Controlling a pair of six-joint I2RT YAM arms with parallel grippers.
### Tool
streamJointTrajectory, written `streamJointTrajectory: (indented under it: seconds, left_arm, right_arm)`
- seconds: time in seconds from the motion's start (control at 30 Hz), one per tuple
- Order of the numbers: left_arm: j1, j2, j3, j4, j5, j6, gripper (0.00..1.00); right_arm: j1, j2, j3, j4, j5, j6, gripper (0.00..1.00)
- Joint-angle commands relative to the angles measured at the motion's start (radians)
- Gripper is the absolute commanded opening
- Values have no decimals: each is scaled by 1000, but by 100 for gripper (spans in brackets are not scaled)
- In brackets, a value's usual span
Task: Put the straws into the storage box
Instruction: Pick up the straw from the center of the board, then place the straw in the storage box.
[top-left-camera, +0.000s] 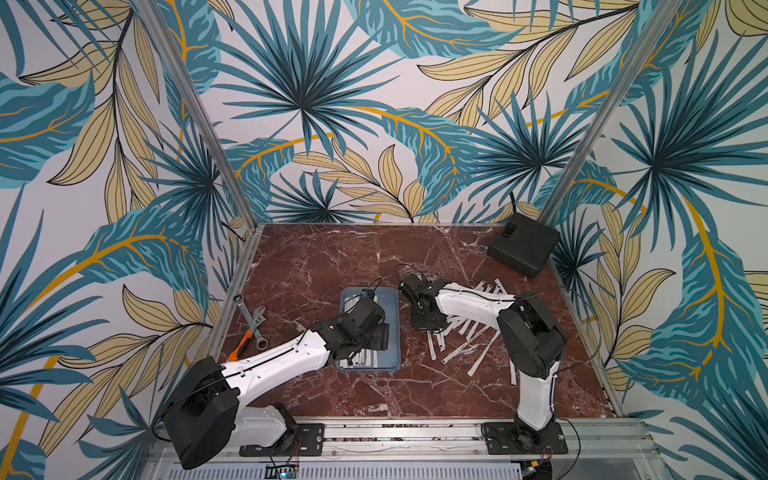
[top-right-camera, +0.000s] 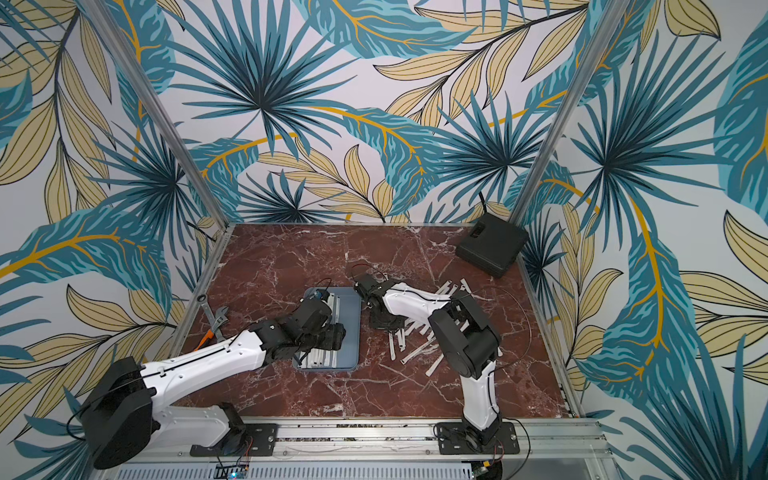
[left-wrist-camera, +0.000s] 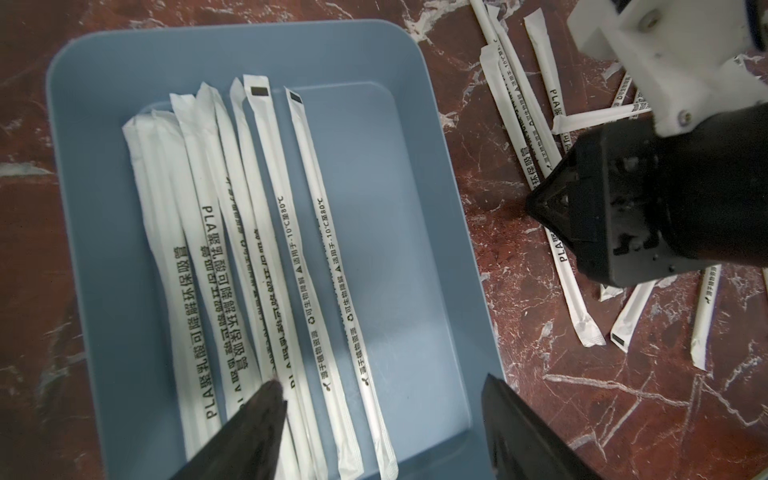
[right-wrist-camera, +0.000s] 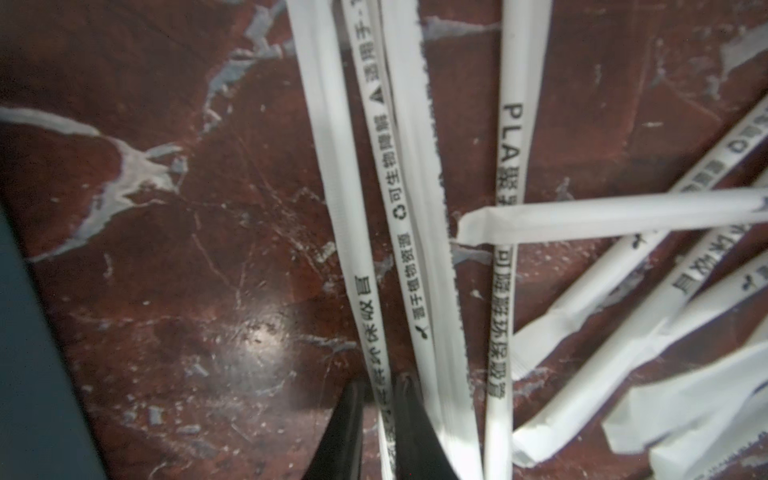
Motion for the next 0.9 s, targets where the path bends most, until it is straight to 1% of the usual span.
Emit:
streamJointTrajectory:
  seconds: [0.0,0.13,0.23,0.3,0.4,0.47,0.57,0.67,0.77,0.87]
  left_arm:
    - [3,-30,35,-29,-37,18,80]
    - [35,-76,18,-55,-57,25,80]
    - [92,-141,-9,-89,-66,32,80]
    - [131,-201,-29,-108,-88,40,80]
    - [165,-285,-66,-96,-125,63,80]
    - [189,-316,-72,-97,-117,63,80]
    - [194,-316,-73,-83,-84,47,80]
    - [194,-291,-66,-86,-19,23,80]
    - [194,-278,-78,-77,20,-4,80]
    - [193,-274,-106,-37,37,-12,80]
  right_arm:
    - [6,36,-19,67,-75,11,13]
    - [18,-16,-27,84,-76,15,8]
    - [25,-102,-20,59,-85,18,7]
    - [45,-167,-5,42,-90,25,7]
    - [94,-196,49,24,-105,51,7]
    - [133,-180,86,52,-118,77,7]
    - [188,-102,143,115,-107,113,8]
    - [204,-4,204,119,-80,132,8]
    - [204,45,223,84,-51,140,7]
    - [206,82,224,69,-64,132,8]
